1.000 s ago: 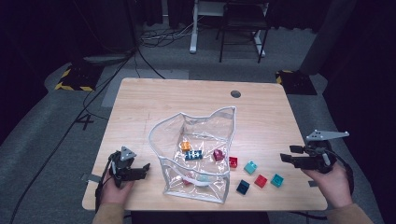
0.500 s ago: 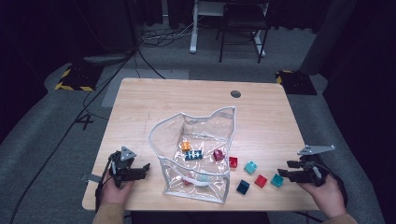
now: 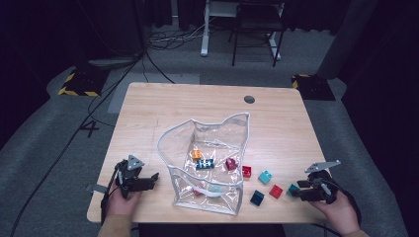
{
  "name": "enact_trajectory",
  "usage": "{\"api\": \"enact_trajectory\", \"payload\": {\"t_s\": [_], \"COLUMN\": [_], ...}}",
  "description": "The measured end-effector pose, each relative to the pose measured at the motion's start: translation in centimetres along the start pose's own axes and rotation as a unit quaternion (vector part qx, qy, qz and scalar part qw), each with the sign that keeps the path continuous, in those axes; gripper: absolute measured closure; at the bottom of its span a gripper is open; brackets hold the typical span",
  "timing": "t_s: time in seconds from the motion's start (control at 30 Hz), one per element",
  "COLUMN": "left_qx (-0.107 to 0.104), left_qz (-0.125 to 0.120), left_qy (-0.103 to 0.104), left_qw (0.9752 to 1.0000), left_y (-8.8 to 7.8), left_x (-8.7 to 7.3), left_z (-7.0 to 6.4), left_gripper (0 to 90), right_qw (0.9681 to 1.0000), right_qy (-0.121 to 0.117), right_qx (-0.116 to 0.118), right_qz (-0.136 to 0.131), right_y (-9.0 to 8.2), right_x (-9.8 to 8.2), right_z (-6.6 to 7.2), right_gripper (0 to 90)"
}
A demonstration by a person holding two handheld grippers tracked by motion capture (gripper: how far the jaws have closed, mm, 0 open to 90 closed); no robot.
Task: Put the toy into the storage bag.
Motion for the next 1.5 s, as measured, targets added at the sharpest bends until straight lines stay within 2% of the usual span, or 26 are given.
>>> {"api": "enact_trajectory", "payload": {"t_s": [0.1, 0.27, 0.5, 0.83, 1.03, 1.5], "left_qx": [0.0, 0.0, 0.0, 0.0, 0.0, -0.001], "left_qz": [0.0, 0.0, 0.0, 0.0, 0.0, 0.002], "left_qy": [0.0, 0.0, 0.0, 0.0, 0.0, 0.0], "left_qw": [1.0, 1.0, 1.0, 1.0, 1.0, 1.0], "left_y": [0.0, 0.0, 0.0, 0.0, 0.0, 0.0], "left_x": [0.0, 0.0, 0.0, 0.0, 0.0, 0.0], "left_z": [0.0, 0.0, 0.0, 0.0, 0.0, 0.0], "left_gripper": [16.3, 16.3, 16.3, 16.3, 16.3, 16.3], "right_qw": [0.9997, 0.9997, 0.9999, 0.999, 0.9978, 0.9929], "right_qy": [-0.018, -0.018, -0.001, 0.003, 0.003, -0.021], "right_qx": [-0.007, -0.014, 0.002, 0.004, 0.02, 0.027], "right_qz": [0.013, 0.011, -0.011, -0.043, -0.063, -0.114], "right_y": [0.4, 0.2, -1.2, -3.5, -4.7, -7.8], "right_x": [-0.3, -0.1, 0.9, 3.0, 4.2, 8.3], "right_z": [0.3, 0.2, 0.1, 0.0, 0.2, 1.2], "right_gripper": [58.1, 59.1, 59.1, 59.1, 59.1, 59.1]}}
Point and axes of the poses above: each handheld gripper's, and its own axes: y roughly forward along the jaws, x roughly out of its top, z roughly to its left, the point moved 6 cm from there along y, roughly forward along the jaws, and after that the axes turned 14 degrees about -x, right-handed, at the moved point
